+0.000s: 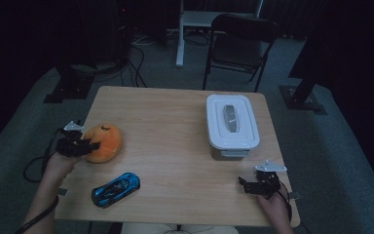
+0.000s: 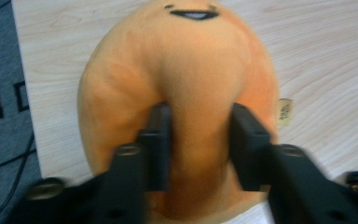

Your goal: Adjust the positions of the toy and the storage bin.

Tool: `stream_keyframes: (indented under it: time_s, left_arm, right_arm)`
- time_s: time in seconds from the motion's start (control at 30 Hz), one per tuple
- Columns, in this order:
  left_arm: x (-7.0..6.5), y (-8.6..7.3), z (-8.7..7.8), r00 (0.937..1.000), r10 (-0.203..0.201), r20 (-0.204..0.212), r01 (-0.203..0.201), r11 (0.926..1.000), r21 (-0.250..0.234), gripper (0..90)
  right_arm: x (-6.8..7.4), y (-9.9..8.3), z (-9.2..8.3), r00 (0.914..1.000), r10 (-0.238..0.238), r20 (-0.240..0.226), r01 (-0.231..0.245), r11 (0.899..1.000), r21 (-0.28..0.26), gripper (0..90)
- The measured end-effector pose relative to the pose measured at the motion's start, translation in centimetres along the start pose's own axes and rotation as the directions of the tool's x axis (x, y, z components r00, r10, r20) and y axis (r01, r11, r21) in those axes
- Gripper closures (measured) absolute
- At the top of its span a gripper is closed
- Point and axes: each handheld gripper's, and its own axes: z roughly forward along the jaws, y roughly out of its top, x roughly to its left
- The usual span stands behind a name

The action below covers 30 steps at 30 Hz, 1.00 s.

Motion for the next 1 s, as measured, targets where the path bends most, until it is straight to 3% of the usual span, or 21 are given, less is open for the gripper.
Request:
stream_keyframes:
  time_s: [0.1, 0.17, 0.23, 0.37, 0.5, 0.63, 0.67, 0.77, 0.87, 1.0]
  left_arm:
    - [0.1, 0.1, -0.3, 1.0, -0.002, 0.006, 0.002, 1.0, 0.0, 43.4]
    - [0.3, 0.1, -0.6, 0.9996, -0.023, 0.019, 0.023, 0.9997, -0.005, 40.2]
    - [0.2, -0.1, -1.0, 1.0, -0.007, 0.0, 0.007, 0.9997, -0.022, 32.1]
    - [-0.2, -0.2, -1.4, 0.9998, 0.019, -0.008, -0.019, 0.9983, -0.054, 25.6]
    - [-1.0, 0.0, -1.5, 0.999, 0.038, -0.024, -0.039, 0.9986, -0.035, 12.0]
    - [-1.9, 0.4, -1.5, 0.9994, 0.033, -0.012, -0.034, 0.9984, -0.045, 9.3]
    - [-2.1, 0.6, -1.5, 0.9995, 0.03, -0.001, -0.03, 0.9988, -0.039, 3.8]
    - [-2.9, 1.1, -1.4, 0.999, 0.042, 0.018, -0.041, 0.9979, -0.05, 0.4]
    - [-3.7, 1.6, -1.1, 0.9974, 0.053, 0.048, -0.049, 0.9967, -0.065, 0.4]
    - [-4.9, 2.3, -0.4, 0.9941, 0.085, 0.067, -0.08, 0.9943, -0.07, 0.4]
  right_arm:
    - [0.0, 0.0, 0.0, 1.0, 0.0, 0.0, 0.0, 1.0, 0.0, 13.1]
    - [0.0, 0.0, 0.0, 1.0, 0.0, -0.001, 0.0, 1.0, 0.001, 13.1]
    - [0.0, 0.0, 0.0, 1.0, -0.002, 0.0, 0.002, 1.0, 0.001, 13.0]
    - [0.0, 0.0, 0.0, 1.0, -0.001, 0.001, 0.001, 1.0, 0.002, 12.8]
    - [0.0, 0.0, 0.0, 1.0, 0.007, 0.006, -0.007, 1.0, 0.002, 12.8]
    - [-0.2, -0.1, -0.1, 0.9999, 0.007, -0.008, -0.007, 1.0, -0.001, 12.1]
    - [-0.3, 0.0, -0.2, 0.9997, 0.011, -0.02, -0.011, 1.0, 0.002, 12.1]
    - [-0.8, 0.0, -0.6, 0.9979, 0.05, -0.041, -0.051, 0.999, -0.016, 12.1]
    - [-1.3, 0.2, -1.3, 0.9963, 0.079, -0.033, -0.08, 0.996, -0.042, 12.2]
    - [-2.1, 0.5, -1.8, 0.9956, 0.093, -0.014, -0.094, 0.995, -0.036, 12.3]
